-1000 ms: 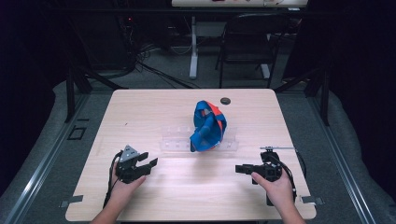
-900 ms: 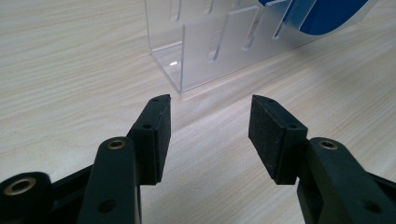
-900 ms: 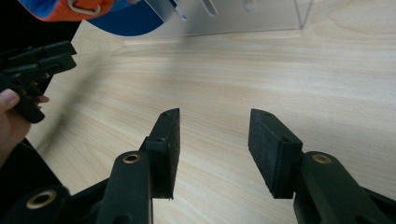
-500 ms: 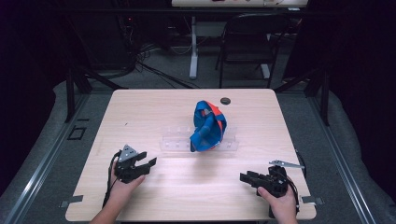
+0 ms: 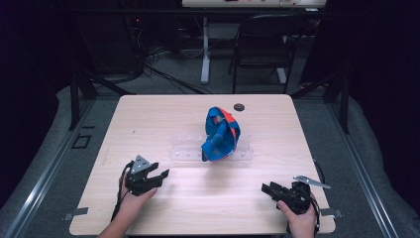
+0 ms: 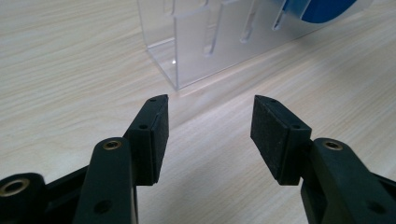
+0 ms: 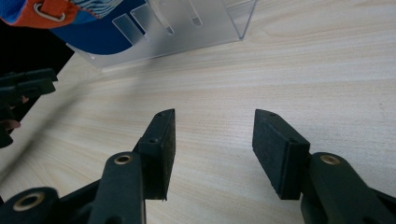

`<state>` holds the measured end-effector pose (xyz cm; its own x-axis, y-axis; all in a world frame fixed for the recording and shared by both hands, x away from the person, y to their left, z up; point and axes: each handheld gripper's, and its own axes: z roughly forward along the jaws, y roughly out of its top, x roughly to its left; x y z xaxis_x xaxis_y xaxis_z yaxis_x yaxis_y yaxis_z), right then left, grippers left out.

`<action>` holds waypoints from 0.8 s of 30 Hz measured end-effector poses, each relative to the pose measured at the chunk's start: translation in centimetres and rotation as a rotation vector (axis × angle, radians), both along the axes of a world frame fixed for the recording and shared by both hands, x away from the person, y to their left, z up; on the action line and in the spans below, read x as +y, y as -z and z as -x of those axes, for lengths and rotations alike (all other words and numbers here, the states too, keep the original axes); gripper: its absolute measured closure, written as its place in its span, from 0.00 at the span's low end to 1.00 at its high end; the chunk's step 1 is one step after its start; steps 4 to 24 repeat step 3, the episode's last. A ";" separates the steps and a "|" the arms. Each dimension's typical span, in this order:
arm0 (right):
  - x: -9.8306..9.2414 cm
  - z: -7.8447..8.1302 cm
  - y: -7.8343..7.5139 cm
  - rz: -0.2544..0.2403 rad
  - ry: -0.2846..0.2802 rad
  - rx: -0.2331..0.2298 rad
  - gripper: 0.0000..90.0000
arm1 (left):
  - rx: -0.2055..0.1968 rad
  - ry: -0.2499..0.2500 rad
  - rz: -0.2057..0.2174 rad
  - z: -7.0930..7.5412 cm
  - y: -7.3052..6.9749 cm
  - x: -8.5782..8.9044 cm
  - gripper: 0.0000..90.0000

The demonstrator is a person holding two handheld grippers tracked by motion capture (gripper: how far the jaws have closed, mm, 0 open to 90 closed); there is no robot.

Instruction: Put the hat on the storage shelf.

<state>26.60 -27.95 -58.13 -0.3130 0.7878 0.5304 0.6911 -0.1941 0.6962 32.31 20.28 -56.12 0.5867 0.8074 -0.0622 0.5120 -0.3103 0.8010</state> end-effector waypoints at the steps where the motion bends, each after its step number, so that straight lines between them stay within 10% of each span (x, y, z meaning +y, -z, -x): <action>1: 0.0 0.0 0.0 0.000 0.000 0.000 0.55 | 0.000 0.000 0.000 0.0 0.0 0.0 0.53; 24: -0.2 -0.1 0.3 -0.029 0.004 0.006 0.55 | 0.000 0.016 -0.003 0.1 0.0 -0.3 0.54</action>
